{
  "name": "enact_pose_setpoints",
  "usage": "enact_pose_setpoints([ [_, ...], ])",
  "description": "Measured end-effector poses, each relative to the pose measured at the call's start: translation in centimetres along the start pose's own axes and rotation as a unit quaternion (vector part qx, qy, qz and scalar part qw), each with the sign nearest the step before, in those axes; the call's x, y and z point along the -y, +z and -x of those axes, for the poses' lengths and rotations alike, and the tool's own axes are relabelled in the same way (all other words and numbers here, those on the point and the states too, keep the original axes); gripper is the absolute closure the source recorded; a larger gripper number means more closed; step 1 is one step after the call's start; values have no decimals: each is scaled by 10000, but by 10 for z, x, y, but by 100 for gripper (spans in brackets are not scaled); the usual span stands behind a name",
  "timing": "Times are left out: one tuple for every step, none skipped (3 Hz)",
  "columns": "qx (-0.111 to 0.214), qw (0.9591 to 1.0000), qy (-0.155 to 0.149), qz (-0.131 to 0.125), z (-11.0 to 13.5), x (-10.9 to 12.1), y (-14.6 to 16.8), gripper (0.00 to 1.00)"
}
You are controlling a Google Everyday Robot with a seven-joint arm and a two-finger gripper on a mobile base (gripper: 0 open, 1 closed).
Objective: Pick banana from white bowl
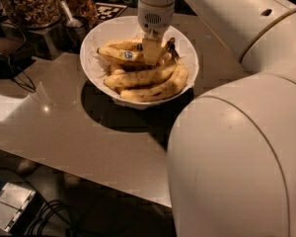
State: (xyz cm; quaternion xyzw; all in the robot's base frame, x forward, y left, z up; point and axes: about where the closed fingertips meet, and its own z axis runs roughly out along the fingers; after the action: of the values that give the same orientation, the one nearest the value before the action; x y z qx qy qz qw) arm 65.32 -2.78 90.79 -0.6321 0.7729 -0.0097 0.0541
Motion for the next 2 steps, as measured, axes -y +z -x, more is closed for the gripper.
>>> enact_pose_setpoints([
  [0,10000,0,0,1,1,-8,87],
  [0,10000,0,0,0,0,0,100],
])
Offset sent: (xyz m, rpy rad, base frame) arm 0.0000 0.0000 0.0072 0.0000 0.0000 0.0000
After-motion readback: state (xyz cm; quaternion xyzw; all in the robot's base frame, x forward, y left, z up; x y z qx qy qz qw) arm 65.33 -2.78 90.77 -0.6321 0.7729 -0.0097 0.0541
